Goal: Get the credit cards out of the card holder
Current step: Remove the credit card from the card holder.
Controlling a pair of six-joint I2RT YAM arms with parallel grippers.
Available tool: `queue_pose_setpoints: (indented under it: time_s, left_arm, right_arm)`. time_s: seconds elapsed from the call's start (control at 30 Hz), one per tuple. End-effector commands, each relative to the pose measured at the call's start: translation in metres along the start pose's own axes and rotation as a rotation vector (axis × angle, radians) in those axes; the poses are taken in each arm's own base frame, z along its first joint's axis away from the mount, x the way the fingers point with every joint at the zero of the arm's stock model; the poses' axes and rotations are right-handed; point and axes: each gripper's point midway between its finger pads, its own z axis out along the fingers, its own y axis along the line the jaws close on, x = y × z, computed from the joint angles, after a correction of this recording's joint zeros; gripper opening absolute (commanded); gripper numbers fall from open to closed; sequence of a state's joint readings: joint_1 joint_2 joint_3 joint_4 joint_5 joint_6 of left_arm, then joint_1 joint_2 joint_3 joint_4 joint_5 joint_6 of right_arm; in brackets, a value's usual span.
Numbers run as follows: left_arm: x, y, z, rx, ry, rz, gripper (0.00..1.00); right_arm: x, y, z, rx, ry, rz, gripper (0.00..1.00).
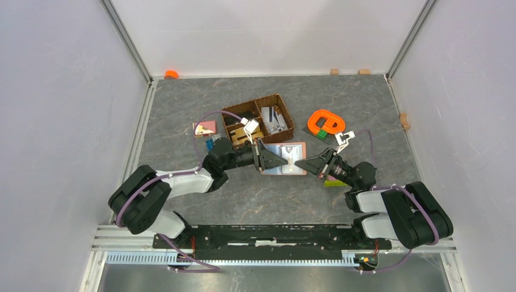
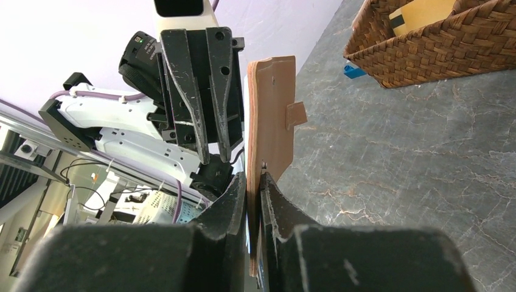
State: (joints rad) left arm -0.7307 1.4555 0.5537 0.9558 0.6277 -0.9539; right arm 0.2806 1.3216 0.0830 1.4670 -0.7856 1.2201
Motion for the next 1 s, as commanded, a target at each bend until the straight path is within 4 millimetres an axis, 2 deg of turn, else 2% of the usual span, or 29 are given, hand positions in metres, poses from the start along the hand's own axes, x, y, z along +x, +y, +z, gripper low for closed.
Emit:
queue_pose_setpoints:
  time_s: [0.0,0.17,0.23,0.43,0.63,0.97]
  left_arm:
    - [-0.014,-0.002,-0.001,-0.013,-0.04,0.015,0.26]
    - [-0.02,0.045,-0.016,-0.261,-0.088,-0.034,0.27]
    - [-0.022,0.05,-0.019,-0.281,-0.099,-0.04,0.27]
    - [-0.02,0.04,-0.015,-0.216,-0.083,-0.045,0.27]
    - [-0.022,0.008,-0.01,-0.034,-0.082,-0.045,0.26]
    - [-0.016,0.002,-0.004,-0.025,-0.042,-0.024,0.28]
  right_arm:
    - [-0.015,0.039,0.001,-0.159,-0.053,-0.159,0.14]
    - [-0.015,0.037,0.001,-0.146,-0.055,-0.162,0.15]
    - [-0.015,0.036,0.001,-0.145,-0.055,-0.161,0.15]
    - [-0.015,0.036,0.001,-0.144,-0.054,-0.159,0.15]
    - [-0.015,0.036,0.001,-0.145,-0.053,-0.153,0.15]
    - [-0.015,0.035,0.002,-0.143,-0.052,-0.151,0.19]
